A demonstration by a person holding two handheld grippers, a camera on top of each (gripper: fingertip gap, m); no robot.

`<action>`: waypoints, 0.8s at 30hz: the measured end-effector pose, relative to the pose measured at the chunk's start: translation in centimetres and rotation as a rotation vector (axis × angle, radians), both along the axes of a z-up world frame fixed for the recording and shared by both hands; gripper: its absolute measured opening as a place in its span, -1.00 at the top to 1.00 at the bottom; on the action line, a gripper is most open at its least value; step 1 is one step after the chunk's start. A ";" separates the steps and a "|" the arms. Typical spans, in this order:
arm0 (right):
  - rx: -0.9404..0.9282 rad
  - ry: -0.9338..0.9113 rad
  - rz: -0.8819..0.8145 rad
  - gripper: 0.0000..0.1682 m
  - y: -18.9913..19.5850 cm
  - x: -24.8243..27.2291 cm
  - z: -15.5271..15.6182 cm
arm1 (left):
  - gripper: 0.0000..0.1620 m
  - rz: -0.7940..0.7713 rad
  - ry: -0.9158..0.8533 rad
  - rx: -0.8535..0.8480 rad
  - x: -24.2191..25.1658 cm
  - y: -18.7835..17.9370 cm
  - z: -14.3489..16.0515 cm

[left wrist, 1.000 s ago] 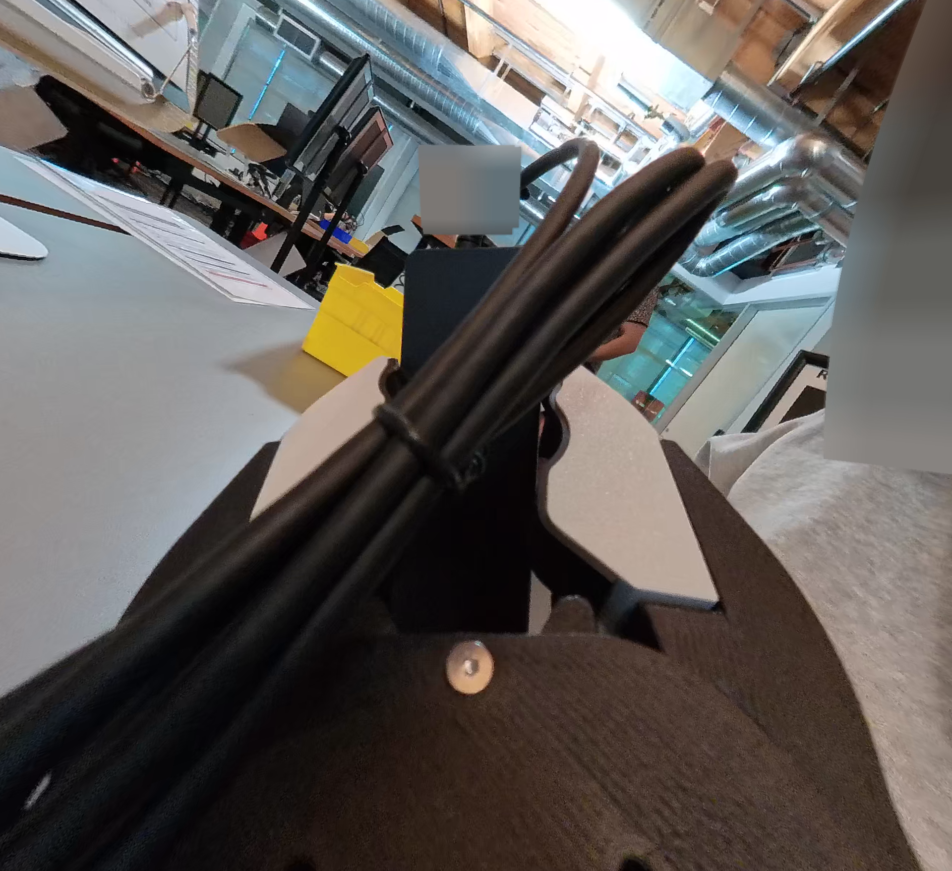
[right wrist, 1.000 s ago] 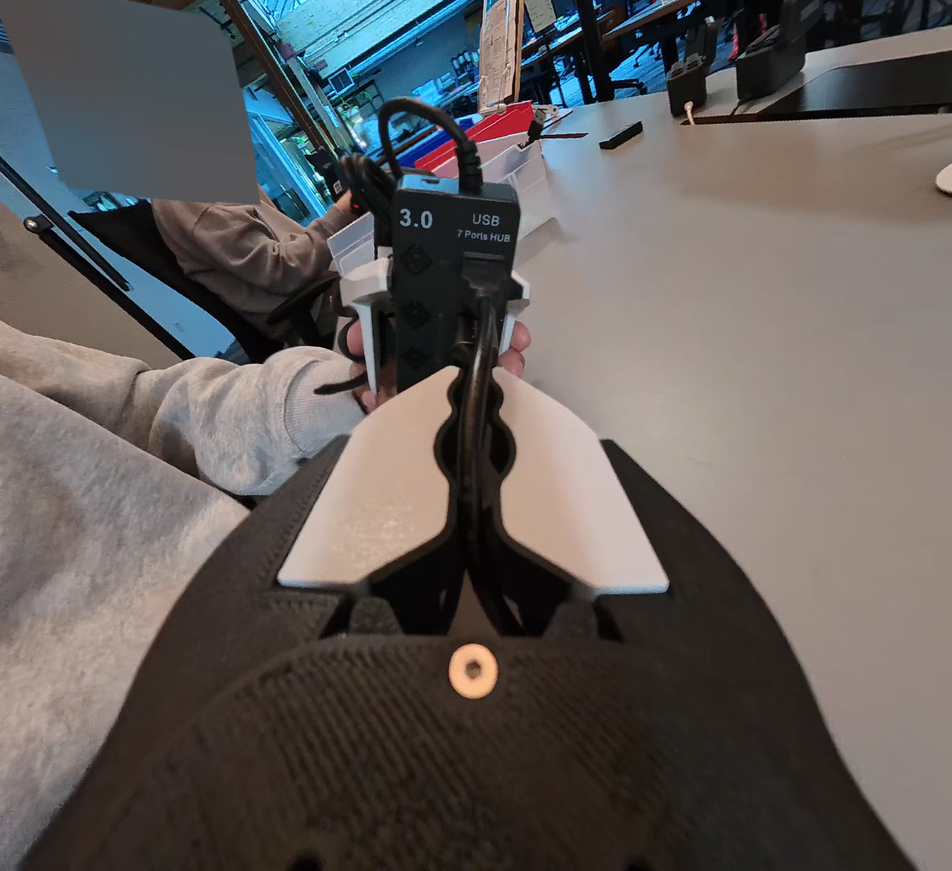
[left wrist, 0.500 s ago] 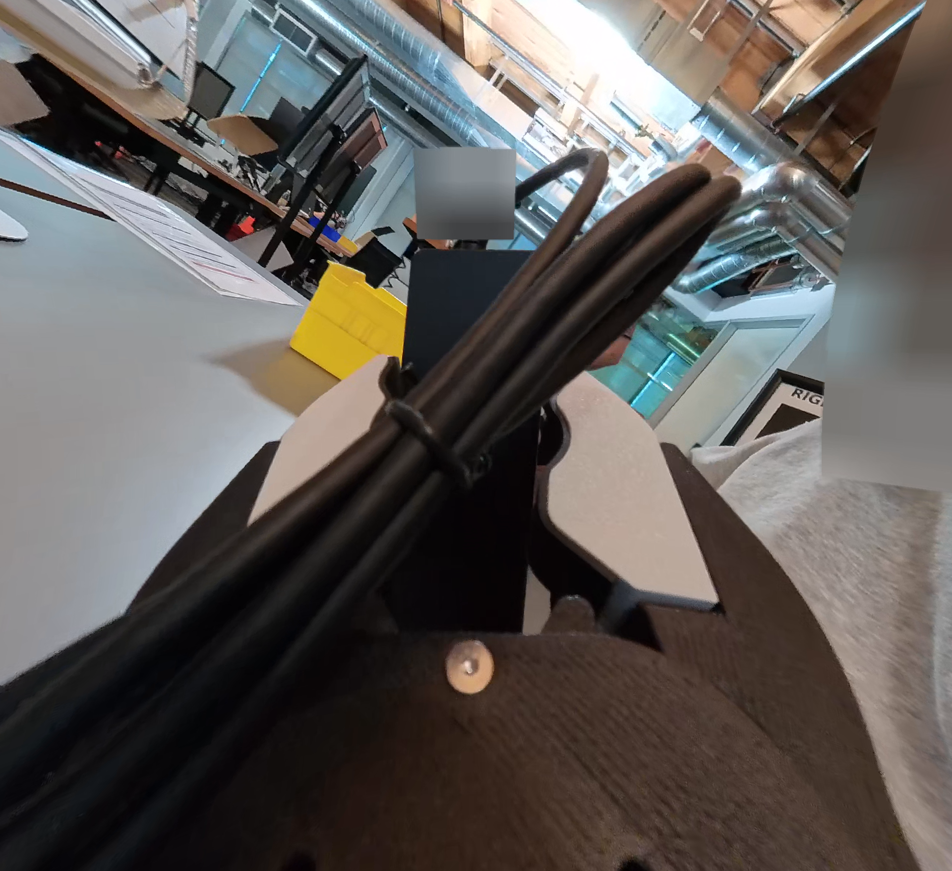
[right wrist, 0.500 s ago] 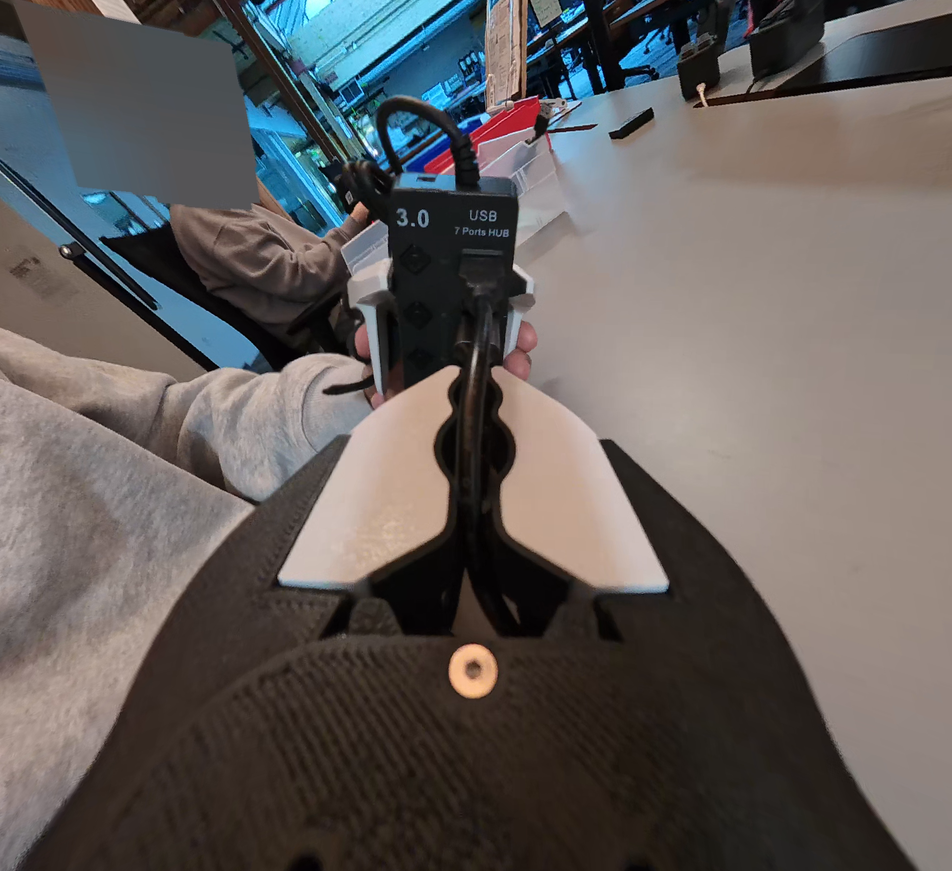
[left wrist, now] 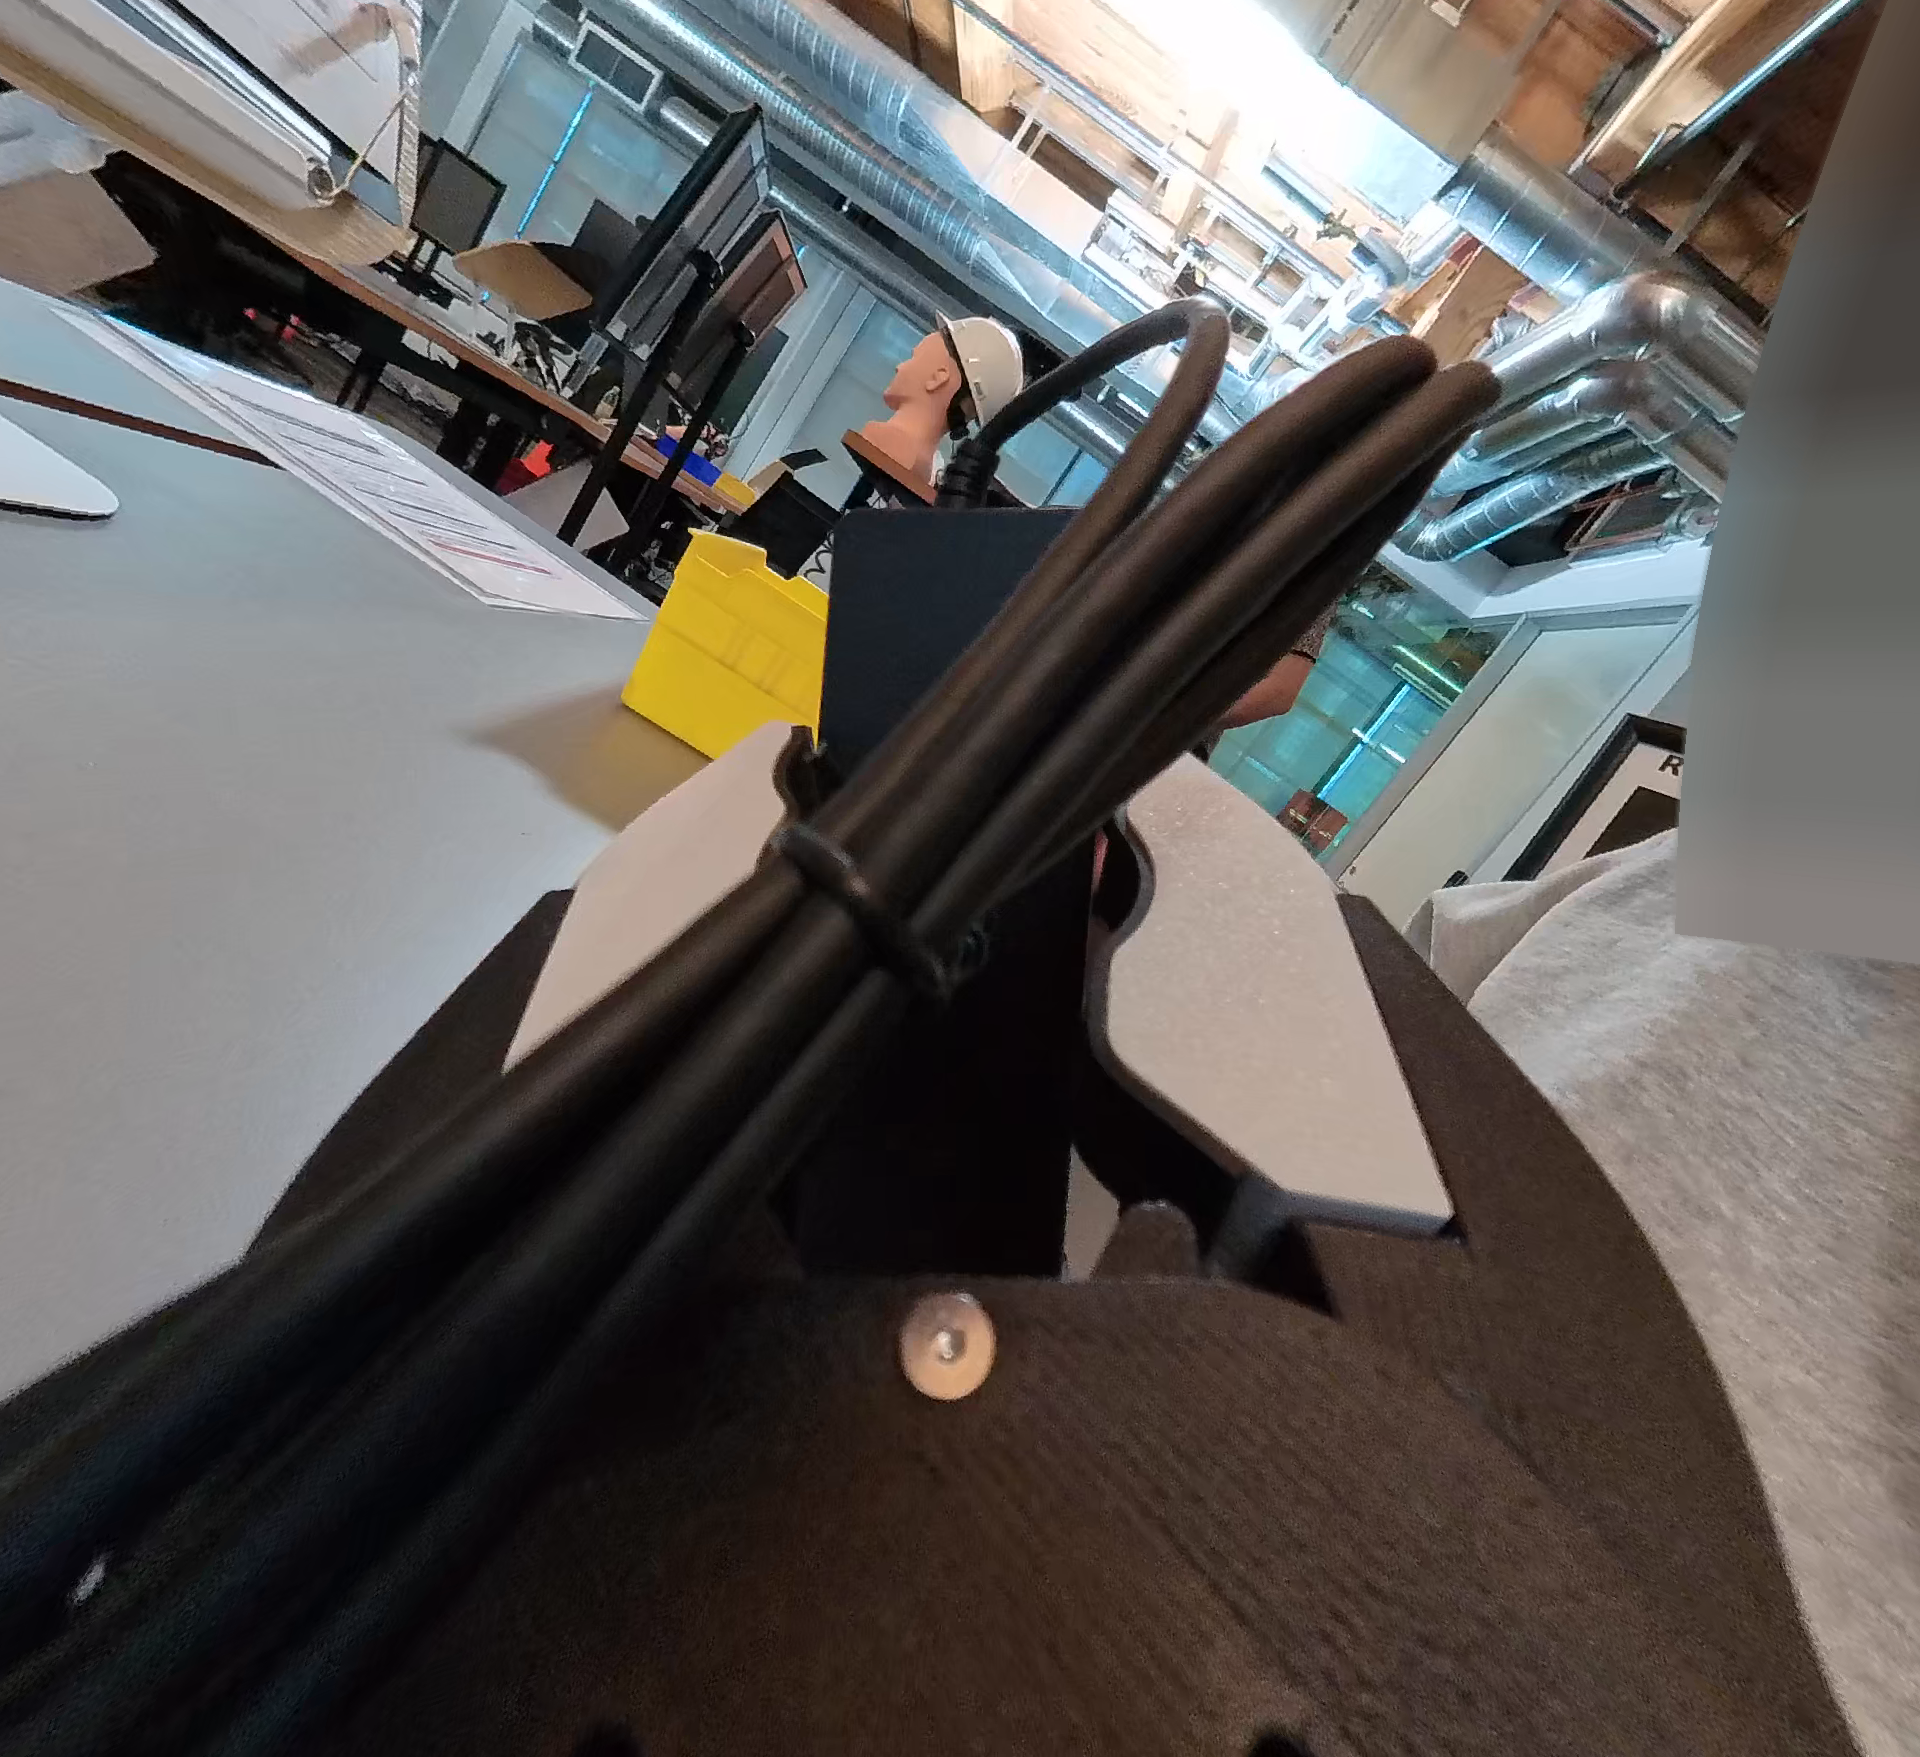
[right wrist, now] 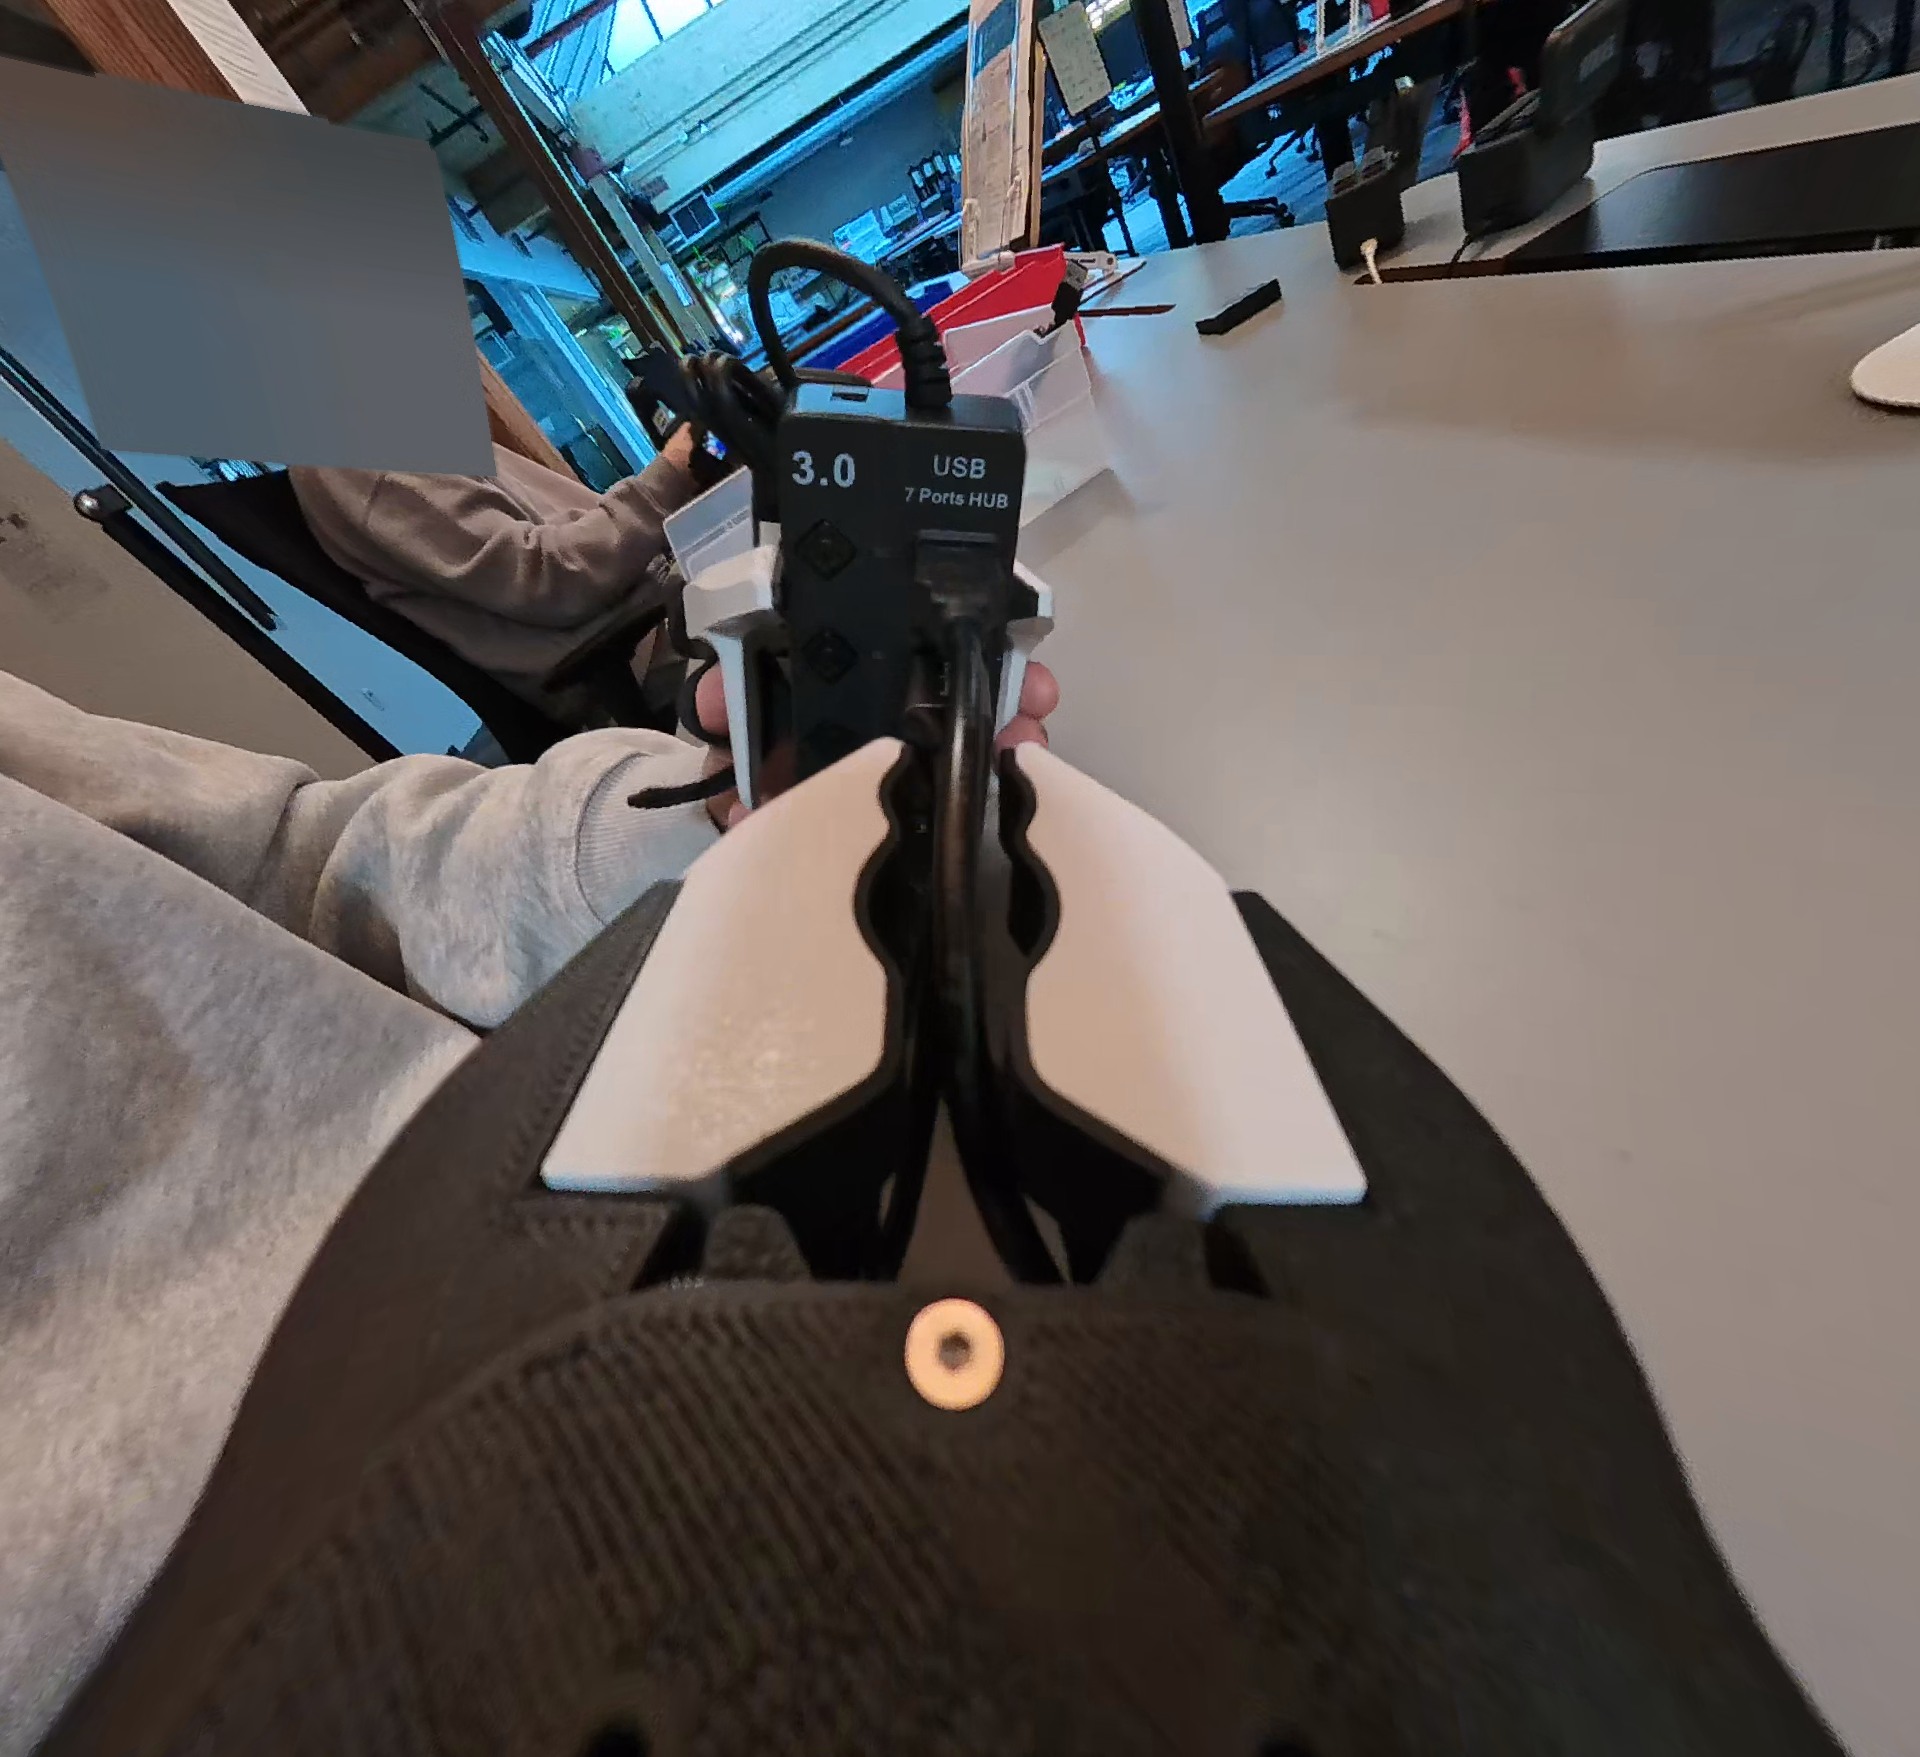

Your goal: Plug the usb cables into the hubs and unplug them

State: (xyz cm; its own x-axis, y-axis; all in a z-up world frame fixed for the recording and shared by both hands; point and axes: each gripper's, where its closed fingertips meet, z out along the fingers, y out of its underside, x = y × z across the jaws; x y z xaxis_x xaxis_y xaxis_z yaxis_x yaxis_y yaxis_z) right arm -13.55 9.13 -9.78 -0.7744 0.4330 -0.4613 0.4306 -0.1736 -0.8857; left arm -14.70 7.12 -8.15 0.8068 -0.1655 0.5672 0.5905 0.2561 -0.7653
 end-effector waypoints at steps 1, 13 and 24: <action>-0.003 0.003 -0.004 0.81 0.1 0.0 0.1 | 0.30 -0.001 -0.003 0.000 0.0 0.0 0.0; 0.019 0.028 -0.006 0.90 -0.2 0.4 0.3 | 0.29 -0.022 -0.008 -0.018 0.4 0.0 -0.1; 0.017 0.099 -0.156 0.40 1.9 -1.5 0.9 | 0.30 0.105 -0.088 0.015 -2.3 -0.9 -0.3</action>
